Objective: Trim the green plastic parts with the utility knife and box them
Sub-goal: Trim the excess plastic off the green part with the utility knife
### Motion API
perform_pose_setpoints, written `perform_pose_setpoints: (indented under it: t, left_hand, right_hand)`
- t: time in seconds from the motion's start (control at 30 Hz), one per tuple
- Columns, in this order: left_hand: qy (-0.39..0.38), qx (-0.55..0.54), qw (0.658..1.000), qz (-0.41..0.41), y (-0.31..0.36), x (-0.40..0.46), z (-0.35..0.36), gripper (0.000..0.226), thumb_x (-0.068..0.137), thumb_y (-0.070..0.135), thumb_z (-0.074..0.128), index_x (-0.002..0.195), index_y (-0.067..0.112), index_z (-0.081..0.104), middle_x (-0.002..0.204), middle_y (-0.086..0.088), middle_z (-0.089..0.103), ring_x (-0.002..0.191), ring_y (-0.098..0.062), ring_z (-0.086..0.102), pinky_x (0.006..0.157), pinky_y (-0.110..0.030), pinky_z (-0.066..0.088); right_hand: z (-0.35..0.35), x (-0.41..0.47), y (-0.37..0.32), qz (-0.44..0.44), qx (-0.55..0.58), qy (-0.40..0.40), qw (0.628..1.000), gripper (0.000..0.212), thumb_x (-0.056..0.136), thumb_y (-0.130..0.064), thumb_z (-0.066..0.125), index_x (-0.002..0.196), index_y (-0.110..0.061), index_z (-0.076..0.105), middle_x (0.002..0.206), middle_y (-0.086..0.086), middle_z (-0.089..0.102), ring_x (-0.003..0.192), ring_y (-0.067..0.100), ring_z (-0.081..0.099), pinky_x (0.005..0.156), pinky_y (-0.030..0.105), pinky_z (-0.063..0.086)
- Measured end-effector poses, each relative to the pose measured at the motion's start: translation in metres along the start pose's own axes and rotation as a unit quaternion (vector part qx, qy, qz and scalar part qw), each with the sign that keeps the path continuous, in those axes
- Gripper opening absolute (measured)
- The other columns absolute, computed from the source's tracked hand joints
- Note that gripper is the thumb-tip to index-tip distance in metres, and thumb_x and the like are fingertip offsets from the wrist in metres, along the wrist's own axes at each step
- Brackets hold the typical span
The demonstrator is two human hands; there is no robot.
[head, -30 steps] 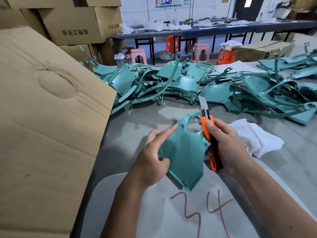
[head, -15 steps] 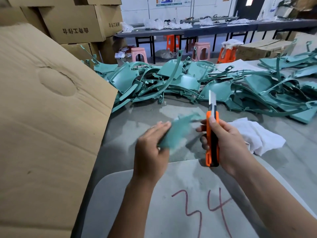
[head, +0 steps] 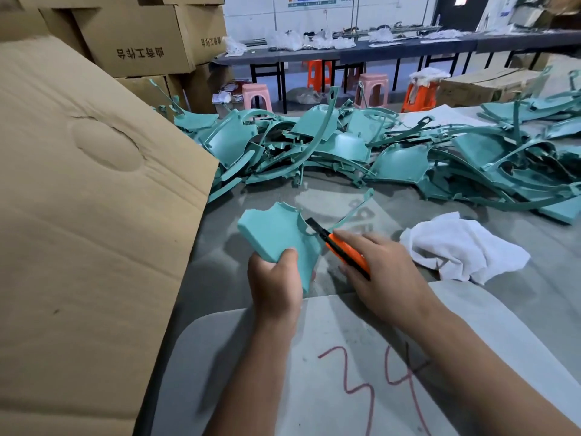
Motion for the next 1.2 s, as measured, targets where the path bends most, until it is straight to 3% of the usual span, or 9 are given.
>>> perform_pose_setpoints:
  t: [0.17, 0.23, 0.3, 0.4, 0.47, 0.7, 0.9, 1.0, 1.2]
  left_hand:
    - [0.002, 0.031, 1.000, 0.002, 0.008, 0.005, -0.009, 0.021, 0.062, 0.017, 0.056, 0.068, 0.024, 0.075, 0.065, 0.017, 0.073, 0.067, -0.015, 0.071, 0.069, -0.046, 0.063]
    - [0.002, 0.033, 0.999, -0.017, 0.009, 0.010, -0.015, 0.030, 0.061, 0.017, 0.057, 0.070, 0.038, 0.076, 0.067, 0.011, 0.074, 0.070, -0.025, 0.074, 0.065, -0.056, 0.063]
    - [0.010, 0.037, 0.999, -0.025, 0.010, 0.012, -0.019, 0.023, 0.061, 0.017, 0.058, 0.070, 0.028, 0.076, 0.069, 0.006, 0.075, 0.074, -0.031, 0.075, 0.065, -0.060, 0.062]
    - [0.009, 0.050, 0.999, -0.012, 0.015, 0.010, -0.018, 0.018, 0.061, 0.016, 0.057, 0.067, 0.021, 0.074, 0.068, 0.006, 0.075, 0.076, -0.034, 0.074, 0.064, -0.060, 0.061]
    - [0.000, 0.066, 0.998, 0.005, 0.018, 0.007, -0.016, 0.019, 0.063, 0.016, 0.056, 0.066, 0.022, 0.073, 0.066, 0.009, 0.074, 0.075, -0.034, 0.074, 0.062, -0.059, 0.062]
    - [-0.007, 0.094, 0.994, 0.047, 0.021, 0.002, -0.012, 0.012, 0.064, 0.016, 0.054, 0.069, 0.015, 0.065, 0.075, 0.005, 0.075, 0.075, -0.028, 0.073, 0.067, -0.057, 0.062]
    - [0.001, 0.053, 0.999, -0.009, 0.019, 0.007, -0.017, 0.013, 0.062, 0.015, 0.054, 0.064, 0.014, 0.066, 0.065, 0.009, 0.074, 0.073, -0.030, 0.074, 0.059, -0.058, 0.062]
    - [-0.004, 0.047, 0.999, -0.008, 0.020, 0.006, -0.014, 0.015, 0.062, 0.015, 0.052, 0.062, 0.015, 0.068, 0.065, 0.007, 0.073, 0.073, -0.033, 0.073, 0.054, -0.057, 0.061]
    - [0.001, 0.070, 0.997, 0.013, 0.017, 0.006, -0.012, 0.013, 0.063, 0.016, 0.053, 0.066, 0.013, 0.064, 0.068, 0.006, 0.073, 0.077, -0.033, 0.073, 0.064, -0.059, 0.061]
  right_hand:
    - [-0.019, -0.001, 0.025, 0.092, -0.070, 0.048, 0.992, 0.043, 0.091, -0.036, 0.053, 0.132, -0.038, 0.066, 0.100, 0.002, 0.067, 0.092, 0.035, 0.063, 0.072, 0.044, 0.053]
    - [-0.032, 0.000, 0.047, 0.148, -0.107, 0.067, 0.981, 0.044, 0.092, -0.026, 0.067, 0.135, -0.038, 0.066, 0.109, -0.001, 0.069, 0.102, 0.034, 0.064, 0.075, 0.041, 0.051]
    - [-0.038, 0.000, 0.060, 0.171, -0.129, 0.072, 0.974, 0.047, 0.090, -0.026, 0.077, 0.134, -0.036, 0.068, 0.108, -0.005, 0.070, 0.105, 0.031, 0.064, 0.074, 0.037, 0.047]
    - [-0.035, 0.001, 0.058, 0.159, -0.132, 0.079, 0.975, 0.040, 0.091, -0.028, 0.076, 0.129, -0.036, 0.070, 0.098, -0.005, 0.063, 0.095, 0.031, 0.064, 0.067, 0.035, 0.041]
    - [-0.031, 0.002, 0.056, 0.165, -0.143, 0.082, 0.972, 0.037, 0.092, -0.025, 0.073, 0.128, -0.037, 0.070, 0.096, -0.004, 0.061, 0.090, 0.033, 0.063, 0.067, 0.038, 0.047]
    - [-0.024, 0.002, 0.057, 0.165, -0.137, 0.048, 0.976, 0.023, 0.094, -0.022, 0.066, 0.115, -0.027, 0.073, 0.087, -0.003, 0.055, 0.085, 0.028, 0.056, 0.062, 0.038, 0.044]
    - [-0.031, 0.001, 0.060, 0.127, -0.132, 0.062, 0.981, 0.031, 0.093, -0.025, 0.071, 0.122, -0.036, 0.073, 0.089, -0.007, 0.060, 0.087, 0.028, 0.061, 0.064, 0.039, 0.049]
    - [-0.029, 0.002, 0.064, 0.162, -0.155, 0.057, 0.973, 0.036, 0.096, -0.027, 0.068, 0.129, -0.040, 0.070, 0.092, -0.008, 0.058, 0.091, 0.029, 0.061, 0.064, 0.037, 0.046]
    - [-0.026, 0.001, 0.057, 0.183, -0.164, 0.046, 0.968, 0.035, 0.092, -0.021, 0.066, 0.123, -0.034, 0.073, 0.097, -0.002, 0.061, 0.092, 0.033, 0.061, 0.066, 0.040, 0.049]
Point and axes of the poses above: each hand's wrist, its own x-axis towards the middle knuckle, its own z-axis out of the palm, y = z × x, the point moved 4 cm from there along x, towards the middle knuckle
